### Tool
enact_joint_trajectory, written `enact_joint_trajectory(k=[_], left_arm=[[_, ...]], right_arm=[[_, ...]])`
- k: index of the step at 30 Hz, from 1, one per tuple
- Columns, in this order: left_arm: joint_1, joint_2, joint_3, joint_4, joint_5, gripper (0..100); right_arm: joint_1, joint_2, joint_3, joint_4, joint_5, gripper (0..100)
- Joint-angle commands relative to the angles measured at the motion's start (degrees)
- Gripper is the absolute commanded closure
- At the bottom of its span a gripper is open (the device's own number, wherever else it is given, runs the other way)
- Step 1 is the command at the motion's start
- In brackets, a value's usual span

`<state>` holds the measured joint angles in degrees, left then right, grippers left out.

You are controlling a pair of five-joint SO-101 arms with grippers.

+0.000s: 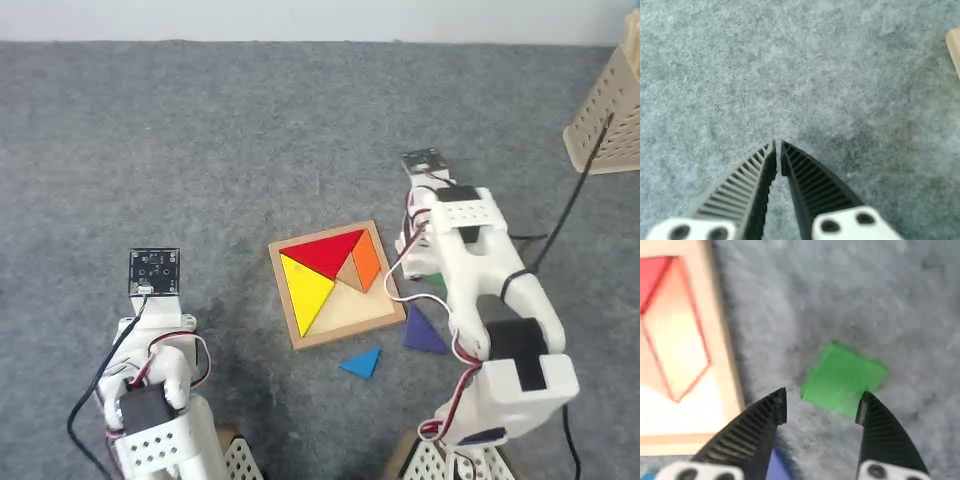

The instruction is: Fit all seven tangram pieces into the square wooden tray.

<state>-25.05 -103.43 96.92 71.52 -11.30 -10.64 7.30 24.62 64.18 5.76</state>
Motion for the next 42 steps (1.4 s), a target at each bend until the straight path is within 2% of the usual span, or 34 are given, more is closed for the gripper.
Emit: enact_joint_trajectory(k=[1,6,20,25,27,37,42], left_arm=[[-0.26,-0.79,-0.4,0.44,-0.26,99],[-0.26,-0.79,-0.4,0.44,-0.26,99],[-0.26,-0.79,-0.4,0.44,-0.26,99],[-0.26,-0.79,-0.4,0.44,-0.26,99],[-0.26,-0.79,-0.4,0.44,-0.26,99],[-0.26,-0.79,-0.4,0.44,-0.26,99],[-0.26,-0.79,-0.4,0.44,-0.26,99]], right_arm=[[0.75,-0.31,-3.52,-0.92,0.88,78.5],[3.47,-0.22,-3.52,-1.63,-2.2,78.3],[3.65,7.25,-6.42,-1.54,-2.11,75.9],[3.74,5.85,-6.42,-1.36,-2.2,87.8],[3.82,4.26,-6.07,-1.36,-2.37,90.3],[2.77,-12.26,-6.07,5.32,-2.02,89.3],[-3.74,-20.79,-5.71,6.9,0.97,89.6]])
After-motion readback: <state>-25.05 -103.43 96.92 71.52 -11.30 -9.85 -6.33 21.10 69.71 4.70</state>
